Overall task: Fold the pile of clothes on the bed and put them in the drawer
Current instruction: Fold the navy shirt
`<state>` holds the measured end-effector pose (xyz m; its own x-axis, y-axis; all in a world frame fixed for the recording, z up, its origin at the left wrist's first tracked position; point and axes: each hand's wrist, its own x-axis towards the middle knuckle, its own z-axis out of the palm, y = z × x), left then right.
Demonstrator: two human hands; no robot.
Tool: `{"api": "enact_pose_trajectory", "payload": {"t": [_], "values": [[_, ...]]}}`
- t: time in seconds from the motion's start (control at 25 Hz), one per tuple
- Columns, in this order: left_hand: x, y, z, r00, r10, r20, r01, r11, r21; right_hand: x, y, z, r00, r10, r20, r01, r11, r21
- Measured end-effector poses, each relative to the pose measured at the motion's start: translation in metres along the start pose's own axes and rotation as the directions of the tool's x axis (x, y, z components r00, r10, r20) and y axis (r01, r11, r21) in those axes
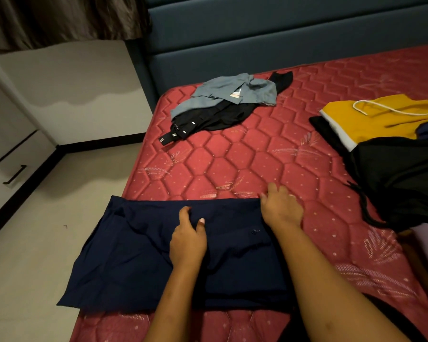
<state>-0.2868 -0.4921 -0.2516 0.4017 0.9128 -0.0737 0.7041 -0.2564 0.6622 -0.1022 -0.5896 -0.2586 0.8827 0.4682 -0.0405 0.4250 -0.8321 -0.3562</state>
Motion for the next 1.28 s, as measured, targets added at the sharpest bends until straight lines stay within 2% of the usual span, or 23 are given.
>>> {"api": "enact_pose_trajectory", "payload": {"t": [0.04,0.12,0.2,0.28,0.36,0.44,0.56,0.64,0.68,0.8,0.92,1.0,1.08,1.2,1.28], "values": [[-0.003,0.001,0.0,0.998,-0.023,0.053,0.022,0.999,0.028,-0.003,-0.001,0.004,0.999,-0.029,0.022,0.03,0.999,-0.025],[-0.013,0.006,0.008,0.989,-0.033,0.141,0.001,0.975,0.224,-0.005,-0.002,0.012,0.999,-0.038,0.035,0.039,0.999,-0.036],[-0.027,0.008,0.018,0.991,0.045,0.128,-0.095,0.904,0.417,-0.001,-0.001,0.016,1.0,-0.019,0.005,0.019,1.0,-0.012],[-0.031,0.003,0.022,0.991,0.113,0.072,-0.133,0.885,0.446,0.003,0.001,0.017,1.0,0.019,-0.018,-0.019,1.0,0.01],[-0.023,-0.002,0.019,0.988,0.137,0.073,-0.153,0.932,0.328,0.006,0.001,0.015,0.997,0.067,-0.026,-0.065,0.997,0.052],[-0.012,-0.008,0.013,0.978,0.141,0.151,-0.16,0.979,0.125,0.007,0.0,0.011,0.996,0.08,-0.043,-0.077,0.994,0.071],[0.002,-0.019,-0.006,0.924,0.082,0.375,0.019,0.966,-0.257,0.005,-0.006,0.005,0.995,0.051,-0.086,-0.045,0.997,0.069],[0.004,-0.026,-0.014,0.858,0.081,0.507,0.121,0.928,-0.352,0.003,-0.008,0.005,0.994,0.05,-0.094,-0.042,0.995,0.09],[0.004,-0.029,-0.013,0.863,0.085,0.499,0.103,0.936,-0.337,0.001,-0.008,0.005,0.996,0.047,-0.081,-0.04,0.995,0.095],[-0.005,-0.024,0.0,0.931,0.159,0.328,-0.069,0.961,-0.269,-0.004,-0.009,0.01,0.998,0.033,-0.049,-0.029,0.996,0.086],[-0.01,-0.014,0.002,0.928,0.209,0.309,-0.052,0.893,-0.447,-0.007,-0.012,0.013,0.999,0.002,-0.05,0.003,0.995,0.103],[-0.004,-0.01,-0.011,0.923,0.23,0.308,-0.03,0.842,-0.539,-0.009,-0.018,0.013,0.997,-0.07,-0.019,0.072,0.984,0.162],[0.008,-0.008,-0.037,0.926,0.245,0.287,-0.045,0.827,-0.561,-0.018,-0.033,0.012,0.969,-0.247,0.024,0.24,0.958,0.153],[0.027,-0.018,-0.099,0.92,0.29,0.262,-0.11,0.835,-0.539,-0.046,-0.072,0.004,0.843,-0.532,0.081,0.521,0.845,0.121],[0.044,-0.038,-0.143,0.933,0.292,0.213,-0.163,0.866,-0.473,-0.069,-0.098,0.005,0.748,-0.657,0.095,0.649,0.754,0.103]]}}
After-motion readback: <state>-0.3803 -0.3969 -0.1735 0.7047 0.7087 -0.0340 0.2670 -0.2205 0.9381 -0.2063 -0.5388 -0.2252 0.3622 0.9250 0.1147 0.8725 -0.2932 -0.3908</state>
